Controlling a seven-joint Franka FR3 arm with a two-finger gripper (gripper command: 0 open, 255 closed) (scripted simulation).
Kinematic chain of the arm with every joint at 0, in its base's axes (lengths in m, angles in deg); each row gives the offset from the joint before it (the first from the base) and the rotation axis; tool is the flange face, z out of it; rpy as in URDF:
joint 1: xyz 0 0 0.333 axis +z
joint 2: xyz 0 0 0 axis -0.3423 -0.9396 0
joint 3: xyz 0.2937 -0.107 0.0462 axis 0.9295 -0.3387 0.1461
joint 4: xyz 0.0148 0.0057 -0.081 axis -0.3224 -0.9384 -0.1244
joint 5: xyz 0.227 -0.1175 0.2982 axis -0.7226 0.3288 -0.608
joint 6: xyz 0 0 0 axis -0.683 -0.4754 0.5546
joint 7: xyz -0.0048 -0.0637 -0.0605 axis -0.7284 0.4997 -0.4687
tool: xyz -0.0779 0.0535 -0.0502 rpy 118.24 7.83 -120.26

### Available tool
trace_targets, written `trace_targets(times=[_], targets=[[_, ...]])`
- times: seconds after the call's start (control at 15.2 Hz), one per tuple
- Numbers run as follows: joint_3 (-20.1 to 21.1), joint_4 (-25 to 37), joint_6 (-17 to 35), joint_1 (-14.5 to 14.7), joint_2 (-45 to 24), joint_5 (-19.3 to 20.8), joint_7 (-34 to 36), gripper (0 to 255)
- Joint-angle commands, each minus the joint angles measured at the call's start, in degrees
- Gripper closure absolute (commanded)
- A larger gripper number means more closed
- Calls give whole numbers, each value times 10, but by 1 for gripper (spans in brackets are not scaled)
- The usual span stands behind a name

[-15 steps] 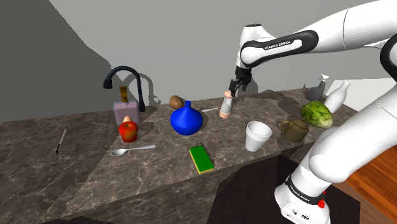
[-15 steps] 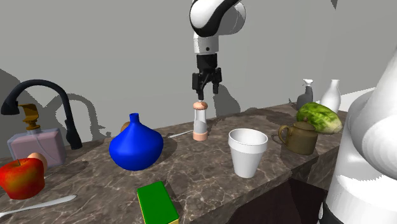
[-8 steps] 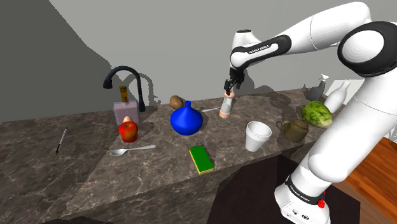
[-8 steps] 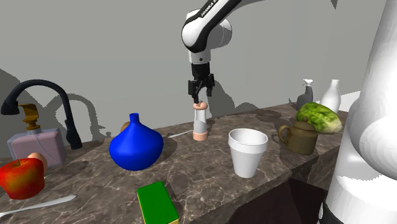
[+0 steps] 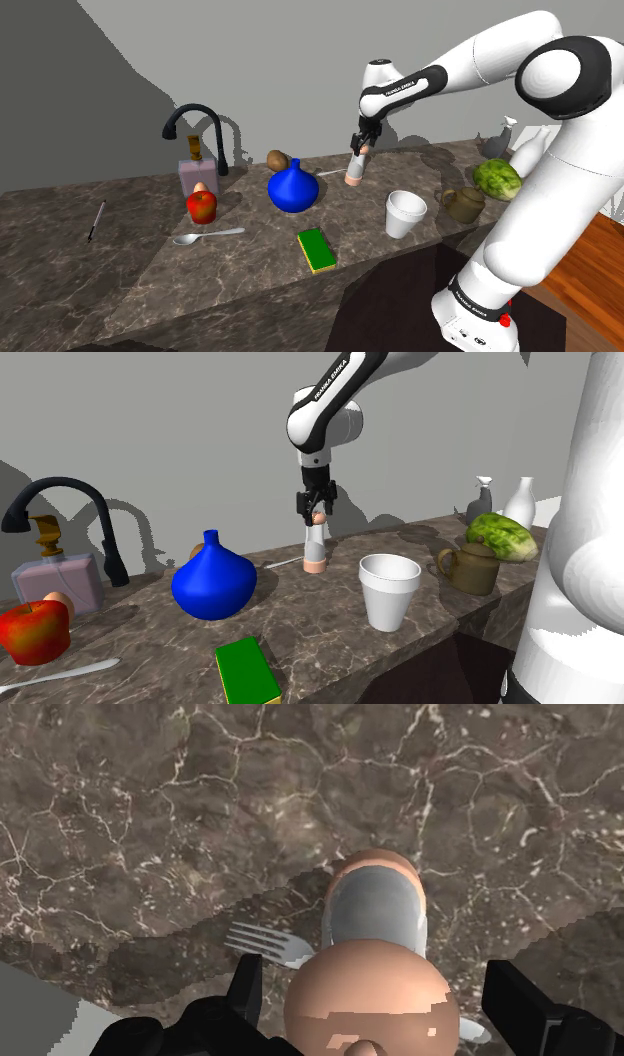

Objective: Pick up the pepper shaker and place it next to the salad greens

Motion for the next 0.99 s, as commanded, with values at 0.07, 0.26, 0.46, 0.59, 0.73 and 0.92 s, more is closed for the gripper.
trace_targets(times=[0.07,0.26,0.46,0.59,0.73,0.92], targets=[[0,0,2,0,-1,0,-1,0],[0,0,2,0,-1,0,-1,0],[0,0,2,0,-1,0,-1,255],[0,0,2,0,-1,0,-1,255],[0,0,2,0,-1,0,-1,255],[0,0,2,0,-1,0,-1,255]])
